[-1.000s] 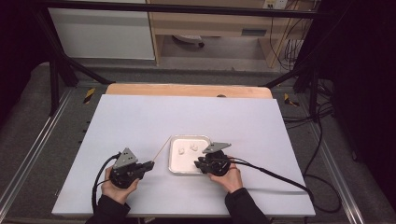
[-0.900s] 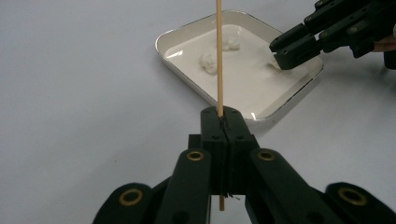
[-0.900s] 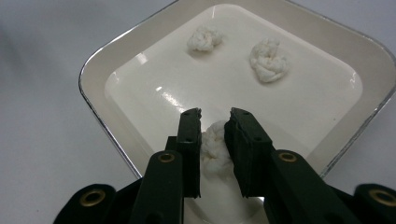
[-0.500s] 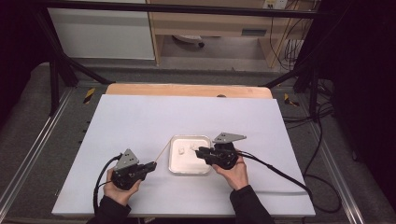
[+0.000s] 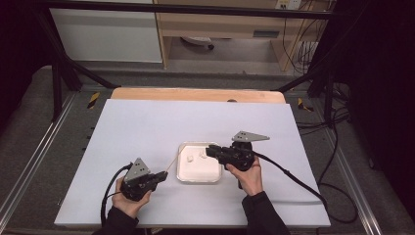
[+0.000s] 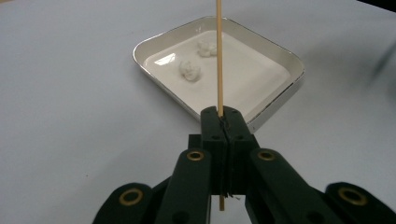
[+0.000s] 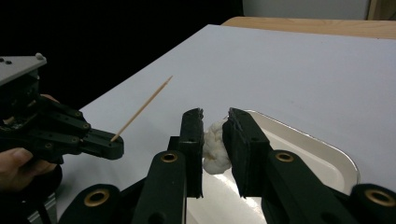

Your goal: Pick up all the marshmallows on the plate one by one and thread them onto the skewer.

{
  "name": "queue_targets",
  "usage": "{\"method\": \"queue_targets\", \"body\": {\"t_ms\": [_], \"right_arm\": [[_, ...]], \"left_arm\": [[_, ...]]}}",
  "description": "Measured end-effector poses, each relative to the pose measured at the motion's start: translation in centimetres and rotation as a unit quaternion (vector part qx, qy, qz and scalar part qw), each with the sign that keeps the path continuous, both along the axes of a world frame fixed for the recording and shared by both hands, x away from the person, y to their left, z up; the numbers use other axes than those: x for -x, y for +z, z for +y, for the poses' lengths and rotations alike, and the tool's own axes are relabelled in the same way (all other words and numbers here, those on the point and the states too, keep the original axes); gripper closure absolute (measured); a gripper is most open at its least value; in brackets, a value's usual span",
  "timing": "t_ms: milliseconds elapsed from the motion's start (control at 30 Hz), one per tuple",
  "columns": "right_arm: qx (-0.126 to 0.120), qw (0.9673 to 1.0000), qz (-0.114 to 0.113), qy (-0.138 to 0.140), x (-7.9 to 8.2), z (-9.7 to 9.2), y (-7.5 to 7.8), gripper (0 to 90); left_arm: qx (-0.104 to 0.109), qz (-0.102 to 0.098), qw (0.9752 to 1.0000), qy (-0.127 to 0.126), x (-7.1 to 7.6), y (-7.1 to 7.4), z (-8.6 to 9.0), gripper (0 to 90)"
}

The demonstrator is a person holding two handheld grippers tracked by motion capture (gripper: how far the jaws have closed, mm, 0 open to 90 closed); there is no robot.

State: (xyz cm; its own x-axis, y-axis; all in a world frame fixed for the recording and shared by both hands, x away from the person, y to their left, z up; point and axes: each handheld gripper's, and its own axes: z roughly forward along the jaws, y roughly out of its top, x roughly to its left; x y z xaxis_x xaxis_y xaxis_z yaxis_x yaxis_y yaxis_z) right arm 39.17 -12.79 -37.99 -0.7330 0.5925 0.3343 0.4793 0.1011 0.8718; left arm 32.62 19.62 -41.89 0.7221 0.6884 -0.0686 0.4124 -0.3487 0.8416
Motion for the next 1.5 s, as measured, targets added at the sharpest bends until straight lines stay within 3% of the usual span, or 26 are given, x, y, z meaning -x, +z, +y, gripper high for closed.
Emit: {"method": "queue_targets", "body": {"t_ms": [267,700,867,1167,1500], "right_arm": [[-0.033,0.9994,0.005,0.0,-0.2,-0.2,0.5,76.3],[-0.063,0.998,0.006,0.0,-0.8,0.4,1.6,77.1],[-0.079,0.9966,0.023,0.008,-1.2,1.1,1.6,77.2],[-0.093,0.9947,0.04,0.017,-1.6,1.5,1.1,77.3],[-0.088,0.9948,0.044,0.026,-1.6,2.1,0.7,77.5]], "left_arm": [[0.007,-0.002,0.9999,-0.008,0.2,0.0,-0.5,88.8],[0.007,-0.007,0.9997,-0.02,0.5,0.0,-1.2,88.8],[0.009,-0.011,0.9996,-0.024,0.6,0.0,-1.4,88.8],[0.007,-0.011,0.9995,-0.028,0.7,0.0,-1.6,88.8],[0.007,-0.013,0.9994,-0.031,0.7,0.0,-1.7,88.8]]}}
